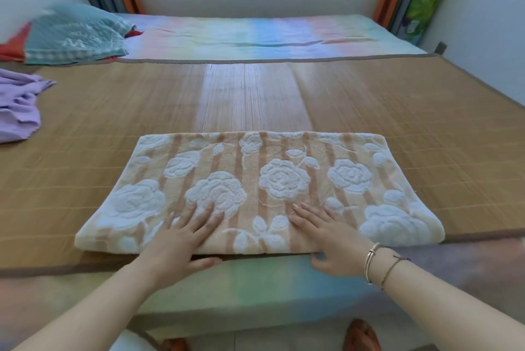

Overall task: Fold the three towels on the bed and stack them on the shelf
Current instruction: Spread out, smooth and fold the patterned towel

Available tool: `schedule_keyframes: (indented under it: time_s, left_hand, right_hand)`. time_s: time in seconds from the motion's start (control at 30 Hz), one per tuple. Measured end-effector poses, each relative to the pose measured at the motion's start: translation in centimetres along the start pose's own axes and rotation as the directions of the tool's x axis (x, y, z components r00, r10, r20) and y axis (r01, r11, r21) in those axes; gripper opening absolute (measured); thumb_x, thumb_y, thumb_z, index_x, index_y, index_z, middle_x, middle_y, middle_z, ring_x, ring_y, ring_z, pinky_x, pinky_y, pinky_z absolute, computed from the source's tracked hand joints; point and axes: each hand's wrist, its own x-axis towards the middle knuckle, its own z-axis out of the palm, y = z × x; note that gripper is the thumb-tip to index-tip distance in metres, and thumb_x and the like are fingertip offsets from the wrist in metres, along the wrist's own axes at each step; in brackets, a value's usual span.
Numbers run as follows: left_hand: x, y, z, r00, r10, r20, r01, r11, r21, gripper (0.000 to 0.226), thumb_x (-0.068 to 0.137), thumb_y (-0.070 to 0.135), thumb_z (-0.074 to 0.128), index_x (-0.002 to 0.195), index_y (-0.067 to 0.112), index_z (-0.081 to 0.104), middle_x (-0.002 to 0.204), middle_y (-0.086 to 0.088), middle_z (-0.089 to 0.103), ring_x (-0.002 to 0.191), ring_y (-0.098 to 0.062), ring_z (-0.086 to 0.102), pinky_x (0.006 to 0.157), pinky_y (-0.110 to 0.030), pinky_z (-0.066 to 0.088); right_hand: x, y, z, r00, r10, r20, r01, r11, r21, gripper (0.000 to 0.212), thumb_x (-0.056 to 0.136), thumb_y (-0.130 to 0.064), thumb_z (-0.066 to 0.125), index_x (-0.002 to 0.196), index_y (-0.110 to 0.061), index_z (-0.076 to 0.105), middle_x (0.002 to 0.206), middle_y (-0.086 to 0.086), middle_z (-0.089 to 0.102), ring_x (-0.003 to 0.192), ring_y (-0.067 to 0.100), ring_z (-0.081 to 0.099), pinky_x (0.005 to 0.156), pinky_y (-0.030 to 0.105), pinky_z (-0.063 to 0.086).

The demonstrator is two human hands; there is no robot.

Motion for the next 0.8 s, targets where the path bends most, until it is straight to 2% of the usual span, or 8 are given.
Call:
schedule_keyframes:
  time_s: [0.1, 0.23, 0.33, 0.4, 0.53, 0.6, 0.7, 0.8]
  left_hand:
    - [-0.2, -0.8, 0.1, 1.0, 0.002, 0.0, -0.002, 0.999, 0.044, 0.088, 0.063, 0.084, -0.022, 0.142, 0.047, -0.019, 0.152, 0.018, -0.021, 0.143, -0.015, -0.015, 0.12, -0.043, 0.005]
    - [-0.1, -1.0, -0.7, 0.999, -0.019, 0.049, 0.015, 0.997, 0.078, 0.073, 0.097, 0.035, 0.035, 0.148, 0.038, -0.016, 0.157, 0.014, -0.016, 0.148, -0.021, -0.004, 0.12, -0.042, 0.011]
    - [0.1, -0.3, -2.0, 0.986, -0.159, 0.055, 0.152, 0.983, 0.104, 0.085, 0.092, 0.002, 0.039, 0.15, 0.035, -0.015, 0.159, 0.011, -0.013, 0.149, -0.021, 0.0, 0.117, -0.041, 0.015]
    - [0.3, -0.1, -2.9, 0.967, -0.244, 0.076, 0.241, 0.969, 0.047, 0.086, 0.088, -0.007, 0.037, 0.152, 0.033, -0.003, 0.161, 0.009, -0.003, 0.148, -0.021, 0.007, 0.115, -0.042, 0.02]
    - [-0.4, -1.2, -5.7, 0.946, -0.276, 0.167, 0.31, 0.922, -0.232, 0.053, 0.082, 0.001, 0.038, 0.117, 0.034, 0.06, 0.128, 0.003, 0.058, 0.116, -0.021, 0.054, 0.09, -0.033, 0.045]
    - [-1.0, -1.5, -7.3, 0.928, -0.281, 0.246, 0.346, 0.895, -0.282, 0.028, 0.084, 0.007, 0.042, 0.097, 0.022, 0.061, 0.097, 0.001, 0.062, 0.091, -0.019, 0.056, 0.07, -0.027, 0.039]
    - [-1.2, -2.4, -8.9, 0.867, -0.306, 0.392, 0.421, 0.872, -0.25, 0.01, 0.078, 0.017, 0.054, 0.085, 0.023, 0.055, 0.09, 0.004, 0.057, 0.087, -0.016, 0.053, 0.071, -0.027, 0.041]
    - [-0.7, -3.5, -9.8, 0.855, -0.295, 0.427, 0.431, 0.861, -0.27, 0.01, 0.061, 0.022, 0.062, 0.054, 0.02, 0.055, 0.068, 0.006, 0.057, 0.069, -0.016, 0.051, 0.064, -0.031, 0.04]
  right_hand:
    - [0.2, -0.1, -0.7, 0.997, 0.057, 0.044, -0.055, 0.998, -0.03, 0.085, 0.08, -0.018, 0.046, 0.151, -0.026, -0.001, 0.16, -0.006, -0.009, 0.146, 0.013, -0.011, 0.12, 0.04, -0.001]
    - [0.2, -0.6, -1.2, 0.978, 0.208, 0.015, -0.205, 0.973, -0.102, 0.09, 0.082, 0.001, 0.049, 0.151, -0.025, -0.004, 0.16, 0.001, -0.008, 0.147, 0.019, -0.006, 0.12, 0.036, 0.005]
    - [0.1, -0.7, -1.7, 0.94, 0.34, 0.015, -0.336, 0.934, -0.117, 0.089, 0.081, 0.007, 0.051, 0.151, -0.023, 0.003, 0.16, 0.006, -0.001, 0.147, 0.023, 0.004, 0.118, 0.039, 0.011]
    - [-0.1, -0.7, -2.7, 0.917, 0.4, 0.014, -0.399, 0.917, -0.006, 0.074, 0.08, 0.003, 0.051, 0.145, -0.021, 0.025, 0.153, 0.008, 0.029, 0.139, 0.024, 0.031, 0.109, 0.034, 0.031]
    - [-0.6, -0.2, -6.2, 0.877, 0.48, 0.021, -0.48, 0.873, 0.08, 0.014, 0.083, -0.01, 0.044, 0.089, -0.019, 0.052, 0.094, 0.004, 0.062, 0.088, 0.024, 0.06, 0.063, 0.028, 0.038]
    - [-0.7, -0.1, -7.3, 0.878, 0.452, 0.158, -0.471, 0.874, 0.115, 0.018, 0.086, -0.008, 0.04, 0.07, -0.017, 0.042, 0.073, 0.0, 0.05, 0.066, 0.015, 0.05, 0.053, 0.025, 0.032]
    - [-0.7, -0.6, -8.7, 0.814, 0.405, 0.417, -0.501, 0.852, 0.15, 0.026, 0.082, 0.001, 0.042, 0.062, -0.015, 0.039, 0.063, -0.001, 0.045, 0.054, 0.012, 0.041, 0.044, 0.022, 0.032]
    - [-0.4, -0.7, -9.9, 0.807, 0.414, 0.421, -0.512, 0.846, 0.151, 0.026, 0.075, 0.002, 0.045, 0.061, -0.019, 0.04, 0.063, 0.0, 0.049, 0.057, 0.015, 0.047, 0.047, 0.022, 0.035]
